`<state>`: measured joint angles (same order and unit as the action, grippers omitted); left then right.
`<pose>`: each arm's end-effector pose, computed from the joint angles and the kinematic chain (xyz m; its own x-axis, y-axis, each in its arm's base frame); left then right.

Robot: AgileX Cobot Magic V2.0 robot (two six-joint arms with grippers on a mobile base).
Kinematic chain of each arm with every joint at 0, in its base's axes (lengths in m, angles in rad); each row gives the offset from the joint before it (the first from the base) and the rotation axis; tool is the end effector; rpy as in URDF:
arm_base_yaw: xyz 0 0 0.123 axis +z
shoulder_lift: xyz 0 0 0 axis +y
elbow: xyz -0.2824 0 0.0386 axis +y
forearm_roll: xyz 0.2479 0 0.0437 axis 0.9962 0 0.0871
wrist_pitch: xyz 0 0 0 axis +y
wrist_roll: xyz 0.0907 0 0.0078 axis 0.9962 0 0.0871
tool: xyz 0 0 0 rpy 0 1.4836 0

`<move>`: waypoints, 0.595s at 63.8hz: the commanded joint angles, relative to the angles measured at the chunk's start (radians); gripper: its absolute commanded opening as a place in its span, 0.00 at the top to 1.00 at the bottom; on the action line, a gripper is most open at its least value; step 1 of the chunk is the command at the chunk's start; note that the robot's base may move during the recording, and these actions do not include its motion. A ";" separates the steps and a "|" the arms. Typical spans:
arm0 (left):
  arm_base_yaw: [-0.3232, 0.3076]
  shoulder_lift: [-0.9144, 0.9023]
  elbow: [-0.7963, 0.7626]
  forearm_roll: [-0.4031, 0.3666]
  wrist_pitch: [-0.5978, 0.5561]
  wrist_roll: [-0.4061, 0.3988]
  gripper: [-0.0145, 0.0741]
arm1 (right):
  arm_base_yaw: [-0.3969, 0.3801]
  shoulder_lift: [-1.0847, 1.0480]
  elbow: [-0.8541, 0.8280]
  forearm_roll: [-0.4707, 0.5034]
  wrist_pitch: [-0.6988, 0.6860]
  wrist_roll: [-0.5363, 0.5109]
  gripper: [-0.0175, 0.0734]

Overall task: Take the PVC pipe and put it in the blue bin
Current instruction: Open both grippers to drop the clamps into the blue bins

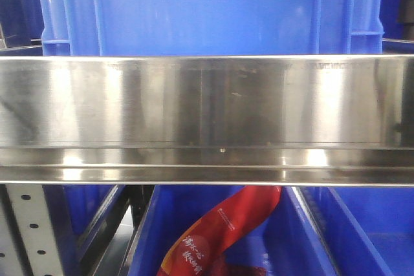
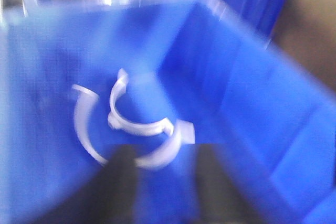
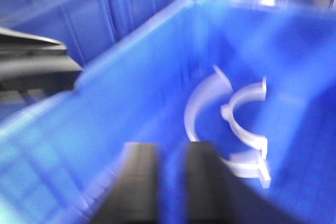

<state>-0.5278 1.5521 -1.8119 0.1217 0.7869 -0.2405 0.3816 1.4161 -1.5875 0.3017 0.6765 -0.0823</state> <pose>0.3010 -0.1664 0.4736 -0.4275 0.0719 -0.9012 0.3732 0.9220 -0.1035 0.2850 0.1327 0.4587 -0.4347 -0.0102 -0.9005 -0.4634 0.8599 0.2140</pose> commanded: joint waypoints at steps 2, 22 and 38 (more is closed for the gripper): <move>-0.006 -0.007 -0.005 0.029 -0.014 -0.005 0.96 | -0.001 -0.010 -0.008 -0.009 -0.007 -0.007 1.00; -0.006 -0.113 -0.001 0.006 -0.009 -0.005 0.96 | -0.001 -0.098 -0.003 -0.015 0.015 -0.007 0.99; -0.054 -0.313 0.244 0.005 -0.235 0.033 0.96 | -0.001 -0.254 0.221 -0.031 -0.265 -0.007 0.99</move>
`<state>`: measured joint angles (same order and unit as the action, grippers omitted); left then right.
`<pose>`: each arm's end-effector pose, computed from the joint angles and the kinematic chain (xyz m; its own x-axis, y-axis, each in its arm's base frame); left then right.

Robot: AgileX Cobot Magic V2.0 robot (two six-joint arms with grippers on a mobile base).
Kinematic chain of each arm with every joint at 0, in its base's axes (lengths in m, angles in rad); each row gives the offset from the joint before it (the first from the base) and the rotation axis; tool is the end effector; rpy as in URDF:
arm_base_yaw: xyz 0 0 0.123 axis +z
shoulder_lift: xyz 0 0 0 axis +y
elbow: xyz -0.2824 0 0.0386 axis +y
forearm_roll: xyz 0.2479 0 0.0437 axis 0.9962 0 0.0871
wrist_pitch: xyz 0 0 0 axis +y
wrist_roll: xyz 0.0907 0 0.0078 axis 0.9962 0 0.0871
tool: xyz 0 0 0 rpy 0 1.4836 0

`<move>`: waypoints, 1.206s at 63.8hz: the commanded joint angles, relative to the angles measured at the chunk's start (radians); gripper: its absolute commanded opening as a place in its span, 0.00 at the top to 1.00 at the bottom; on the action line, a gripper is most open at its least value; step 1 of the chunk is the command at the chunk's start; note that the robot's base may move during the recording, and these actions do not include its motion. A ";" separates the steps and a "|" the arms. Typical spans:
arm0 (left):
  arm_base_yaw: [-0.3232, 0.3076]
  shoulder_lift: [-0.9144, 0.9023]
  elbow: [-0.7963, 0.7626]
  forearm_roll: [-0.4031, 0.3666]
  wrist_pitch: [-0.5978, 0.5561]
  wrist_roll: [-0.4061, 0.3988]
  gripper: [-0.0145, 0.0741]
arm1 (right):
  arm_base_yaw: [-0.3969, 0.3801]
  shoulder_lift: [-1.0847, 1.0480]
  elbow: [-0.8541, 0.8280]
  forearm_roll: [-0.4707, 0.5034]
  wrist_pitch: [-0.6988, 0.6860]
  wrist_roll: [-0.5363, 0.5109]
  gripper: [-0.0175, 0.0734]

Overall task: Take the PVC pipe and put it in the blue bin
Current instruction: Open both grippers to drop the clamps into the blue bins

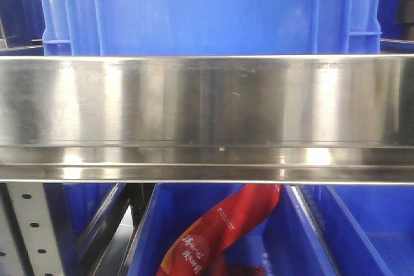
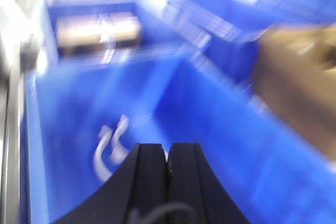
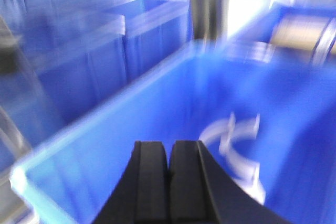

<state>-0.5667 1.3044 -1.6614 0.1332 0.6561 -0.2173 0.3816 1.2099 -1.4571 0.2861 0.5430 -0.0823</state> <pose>0.2306 -0.1380 0.5144 -0.2249 0.0116 -0.9743 0.4459 0.8903 -0.0923 0.2312 0.1071 0.4867 -0.2554 0.0720 -0.9642 -0.4658 0.8647 0.1880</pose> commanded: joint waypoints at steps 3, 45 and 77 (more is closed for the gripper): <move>-0.015 -0.110 0.173 -0.010 -0.166 0.010 0.96 | -0.001 -0.081 0.163 -0.017 -0.203 -0.007 0.99; 0.100 -0.773 1.053 -0.018 -0.502 0.004 0.96 | -0.001 -0.614 0.862 -0.017 -0.594 -0.007 0.99; 0.353 -0.979 1.100 -0.018 -0.435 0.004 0.96 | -0.001 -0.645 0.874 -0.076 -0.574 -0.007 0.99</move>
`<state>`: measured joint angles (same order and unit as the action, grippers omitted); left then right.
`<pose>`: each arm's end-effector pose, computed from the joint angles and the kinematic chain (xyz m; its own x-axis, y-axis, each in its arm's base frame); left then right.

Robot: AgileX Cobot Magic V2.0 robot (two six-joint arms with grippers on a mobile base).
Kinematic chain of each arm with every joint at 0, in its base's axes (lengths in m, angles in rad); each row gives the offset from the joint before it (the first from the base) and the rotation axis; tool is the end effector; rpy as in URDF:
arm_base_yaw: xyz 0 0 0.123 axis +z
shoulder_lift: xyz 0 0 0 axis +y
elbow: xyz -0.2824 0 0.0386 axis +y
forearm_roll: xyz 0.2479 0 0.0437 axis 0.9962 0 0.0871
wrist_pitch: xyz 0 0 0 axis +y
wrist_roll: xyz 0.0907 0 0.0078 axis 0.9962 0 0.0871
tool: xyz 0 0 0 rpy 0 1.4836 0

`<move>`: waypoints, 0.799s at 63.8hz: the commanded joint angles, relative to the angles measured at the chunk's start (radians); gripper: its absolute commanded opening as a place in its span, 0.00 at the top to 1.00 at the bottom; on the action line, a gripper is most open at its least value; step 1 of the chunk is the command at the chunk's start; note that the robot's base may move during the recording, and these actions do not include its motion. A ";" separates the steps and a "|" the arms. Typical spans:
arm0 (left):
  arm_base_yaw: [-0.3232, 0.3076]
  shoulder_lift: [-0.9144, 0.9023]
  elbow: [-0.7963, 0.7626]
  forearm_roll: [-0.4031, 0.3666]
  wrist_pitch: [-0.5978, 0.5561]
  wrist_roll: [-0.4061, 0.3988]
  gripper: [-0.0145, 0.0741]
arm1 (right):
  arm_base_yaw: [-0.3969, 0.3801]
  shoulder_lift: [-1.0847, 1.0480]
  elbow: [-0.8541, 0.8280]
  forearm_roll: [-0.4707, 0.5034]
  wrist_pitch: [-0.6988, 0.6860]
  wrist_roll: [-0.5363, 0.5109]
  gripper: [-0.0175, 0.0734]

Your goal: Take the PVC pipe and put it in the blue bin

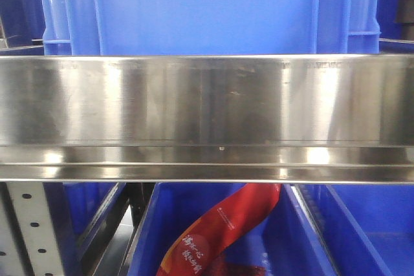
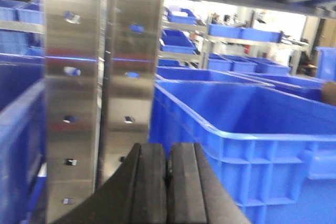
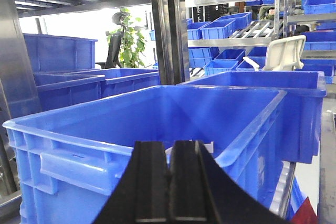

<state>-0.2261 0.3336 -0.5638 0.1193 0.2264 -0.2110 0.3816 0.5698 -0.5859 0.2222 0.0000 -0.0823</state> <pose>0.0666 -0.0128 0.3593 0.0709 -0.1133 -0.9910 0.2058 0.9738 -0.0966 0.1121 0.0450 0.3648 0.0428 0.1674 -0.9850 -0.3821 0.9136 0.1387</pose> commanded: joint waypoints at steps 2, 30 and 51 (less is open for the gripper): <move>0.015 -0.009 0.003 -0.005 -0.005 -0.002 0.96 | -0.001 -0.005 0.003 -0.012 -0.027 -0.007 0.99; 0.015 -0.009 0.003 -0.005 -0.005 -0.002 0.96 | -0.001 -0.005 0.003 -0.012 -0.016 -0.007 0.99; 0.015 -0.009 0.003 -0.005 -0.005 -0.002 0.96 | -0.057 -0.127 0.193 -0.018 -0.089 -0.007 0.99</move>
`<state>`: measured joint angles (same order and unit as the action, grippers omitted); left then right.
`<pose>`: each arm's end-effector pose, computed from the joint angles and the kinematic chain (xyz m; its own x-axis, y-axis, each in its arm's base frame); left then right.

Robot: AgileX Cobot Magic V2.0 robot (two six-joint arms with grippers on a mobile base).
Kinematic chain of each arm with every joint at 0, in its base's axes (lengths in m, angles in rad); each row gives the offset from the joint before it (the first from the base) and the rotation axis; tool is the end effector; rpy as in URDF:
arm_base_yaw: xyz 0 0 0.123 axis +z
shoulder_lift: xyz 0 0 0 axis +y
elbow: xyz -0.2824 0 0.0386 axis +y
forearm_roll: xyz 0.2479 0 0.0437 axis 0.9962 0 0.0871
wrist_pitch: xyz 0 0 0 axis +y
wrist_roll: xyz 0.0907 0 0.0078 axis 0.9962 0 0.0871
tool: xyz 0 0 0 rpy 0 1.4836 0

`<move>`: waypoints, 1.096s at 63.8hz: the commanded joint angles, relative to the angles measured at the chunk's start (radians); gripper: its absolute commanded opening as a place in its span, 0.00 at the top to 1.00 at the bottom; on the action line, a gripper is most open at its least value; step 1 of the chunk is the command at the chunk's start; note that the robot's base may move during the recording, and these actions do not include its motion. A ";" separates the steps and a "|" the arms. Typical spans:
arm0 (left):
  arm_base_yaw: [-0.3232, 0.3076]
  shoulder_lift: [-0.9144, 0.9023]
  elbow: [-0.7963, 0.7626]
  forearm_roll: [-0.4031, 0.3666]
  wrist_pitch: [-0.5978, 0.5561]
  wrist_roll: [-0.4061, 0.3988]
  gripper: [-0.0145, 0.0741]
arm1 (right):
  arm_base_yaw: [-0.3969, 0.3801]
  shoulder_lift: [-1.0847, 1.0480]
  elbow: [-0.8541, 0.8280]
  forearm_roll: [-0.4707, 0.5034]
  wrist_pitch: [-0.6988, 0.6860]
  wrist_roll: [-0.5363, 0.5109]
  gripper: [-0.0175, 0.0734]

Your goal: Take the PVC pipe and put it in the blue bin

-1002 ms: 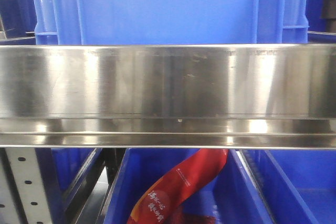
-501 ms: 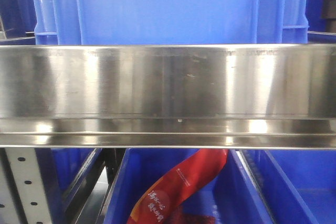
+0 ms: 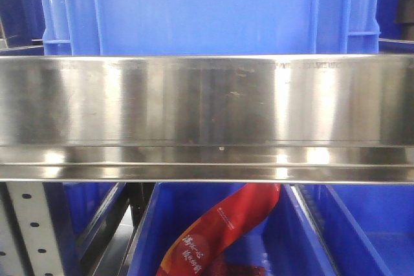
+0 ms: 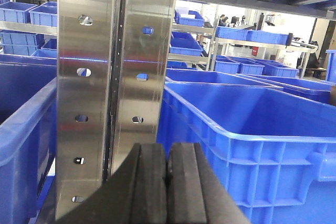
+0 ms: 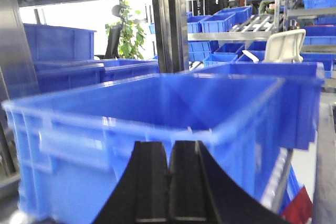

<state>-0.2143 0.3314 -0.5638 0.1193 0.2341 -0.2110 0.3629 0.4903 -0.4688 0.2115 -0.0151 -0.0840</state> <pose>0.0664 -0.0119 0.3588 0.0670 -0.1115 -0.9915 0.1929 0.9764 -0.0968 0.1016 0.0383 0.3356 0.0298 0.1473 -0.9886 -0.3587 0.9248 0.1270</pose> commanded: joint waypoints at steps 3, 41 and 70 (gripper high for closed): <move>0.003 -0.006 0.003 -0.005 -0.013 -0.002 0.96 | -0.094 -0.095 0.154 -0.007 -0.121 -0.005 0.99; 0.003 -0.008 0.003 -0.005 -0.015 -0.002 0.96 | -0.472 -0.490 0.469 -0.175 0.032 -0.005 0.99; 0.003 -0.008 0.003 -0.005 -0.017 -0.002 0.96 | -0.472 -0.490 0.469 -0.202 0.056 0.094 0.99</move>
<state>-0.2143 0.3262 -0.5621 0.1193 0.2341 -0.2110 -0.1031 0.0049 -0.0033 0.0184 0.0558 0.0055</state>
